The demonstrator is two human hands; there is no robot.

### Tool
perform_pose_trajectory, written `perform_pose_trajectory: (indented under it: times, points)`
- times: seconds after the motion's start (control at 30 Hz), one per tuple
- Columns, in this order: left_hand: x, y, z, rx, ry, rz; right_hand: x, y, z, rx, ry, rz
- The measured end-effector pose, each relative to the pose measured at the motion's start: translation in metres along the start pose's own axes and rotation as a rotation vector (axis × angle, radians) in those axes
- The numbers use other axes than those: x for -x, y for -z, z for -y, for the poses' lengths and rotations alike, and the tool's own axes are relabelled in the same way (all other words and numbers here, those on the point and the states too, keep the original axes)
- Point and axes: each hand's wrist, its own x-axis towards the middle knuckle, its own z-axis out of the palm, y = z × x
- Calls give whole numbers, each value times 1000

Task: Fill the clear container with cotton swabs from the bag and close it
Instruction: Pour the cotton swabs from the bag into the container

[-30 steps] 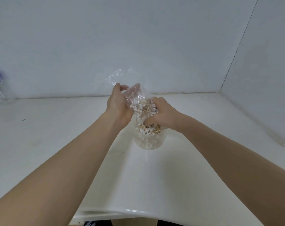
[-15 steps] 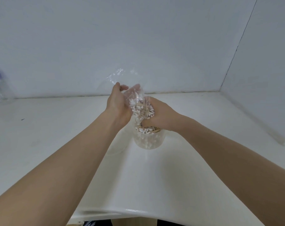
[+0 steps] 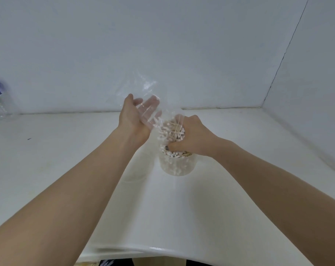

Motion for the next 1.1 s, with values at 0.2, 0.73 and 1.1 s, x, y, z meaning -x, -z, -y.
perform_pose_trajectory:
  times: [0.2,0.73,1.1]
  points:
    - [0,1,9,-123,33,73,7,-1,3,-34,106,-34]
    - [-2,11,2,-52,-11,-29,10,2,0,-66,15,-20]
    - [11,15,19,-336,-17,174,12,-3,1,-148,10,-75]
